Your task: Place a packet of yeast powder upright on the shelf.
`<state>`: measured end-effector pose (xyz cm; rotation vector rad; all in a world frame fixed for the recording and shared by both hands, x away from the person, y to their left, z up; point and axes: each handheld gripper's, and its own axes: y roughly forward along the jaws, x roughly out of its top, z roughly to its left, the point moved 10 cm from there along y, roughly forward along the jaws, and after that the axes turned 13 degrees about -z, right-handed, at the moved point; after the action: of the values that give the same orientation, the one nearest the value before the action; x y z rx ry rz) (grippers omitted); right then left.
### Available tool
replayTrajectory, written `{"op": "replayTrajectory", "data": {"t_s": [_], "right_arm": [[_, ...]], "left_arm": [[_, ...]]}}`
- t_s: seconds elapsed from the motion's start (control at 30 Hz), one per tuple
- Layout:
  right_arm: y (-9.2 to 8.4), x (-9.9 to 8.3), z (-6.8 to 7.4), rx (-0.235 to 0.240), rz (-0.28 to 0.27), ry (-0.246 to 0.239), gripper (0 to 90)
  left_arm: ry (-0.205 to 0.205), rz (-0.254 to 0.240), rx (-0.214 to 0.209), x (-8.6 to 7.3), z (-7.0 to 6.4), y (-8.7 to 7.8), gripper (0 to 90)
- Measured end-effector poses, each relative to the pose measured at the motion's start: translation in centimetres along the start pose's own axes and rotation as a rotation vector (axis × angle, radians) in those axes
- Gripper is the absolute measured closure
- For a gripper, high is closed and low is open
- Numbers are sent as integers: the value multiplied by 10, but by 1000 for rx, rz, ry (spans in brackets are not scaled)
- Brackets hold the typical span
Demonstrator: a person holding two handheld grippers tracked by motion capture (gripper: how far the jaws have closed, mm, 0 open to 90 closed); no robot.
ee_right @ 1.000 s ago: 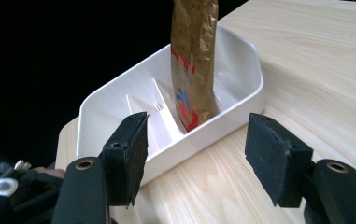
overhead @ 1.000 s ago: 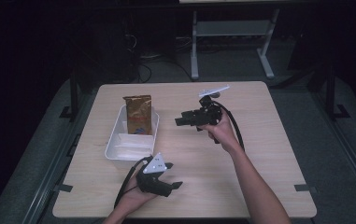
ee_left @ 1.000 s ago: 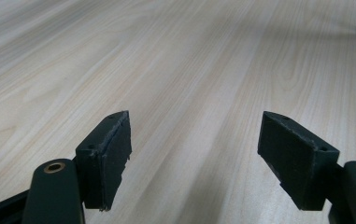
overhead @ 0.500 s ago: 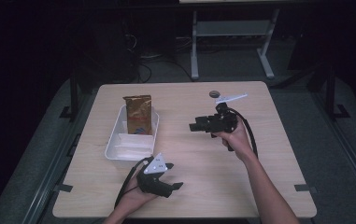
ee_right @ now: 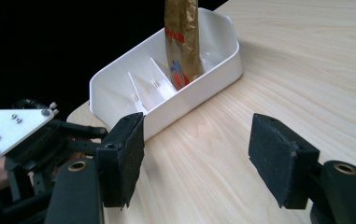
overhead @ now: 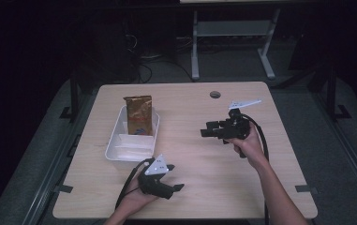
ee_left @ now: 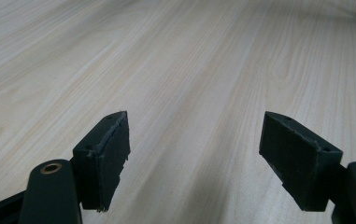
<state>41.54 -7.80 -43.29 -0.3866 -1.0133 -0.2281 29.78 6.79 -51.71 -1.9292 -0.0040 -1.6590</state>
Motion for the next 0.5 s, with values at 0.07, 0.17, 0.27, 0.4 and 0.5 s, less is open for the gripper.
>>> {"op": "replayTrajectory", "data": {"t_s": [0.07, 0.17, 0.27, 0.4, 0.5], "right_arm": [[-4, -2, 1, -1, 10, 1, 348], [-10, -6, 2, -1, 12, -5, 348], [-14, -10, 5, -2, 18, -10, 349], [-21, -17, 5, -11, 28, -9, 347], [-25, -22, 5, -15, 32, -7, 347]], "left_arm": [[2, -2, 1, 0, 0, 0, 242], [1, -3, 2, 1, 0, 0, 241], [-3, -7, 2, 1, 1, -1, 241], [-4, -5, 0, 1, 0, -1, 240], [-2, -7, -1, 1, 0, -1, 240]]}}
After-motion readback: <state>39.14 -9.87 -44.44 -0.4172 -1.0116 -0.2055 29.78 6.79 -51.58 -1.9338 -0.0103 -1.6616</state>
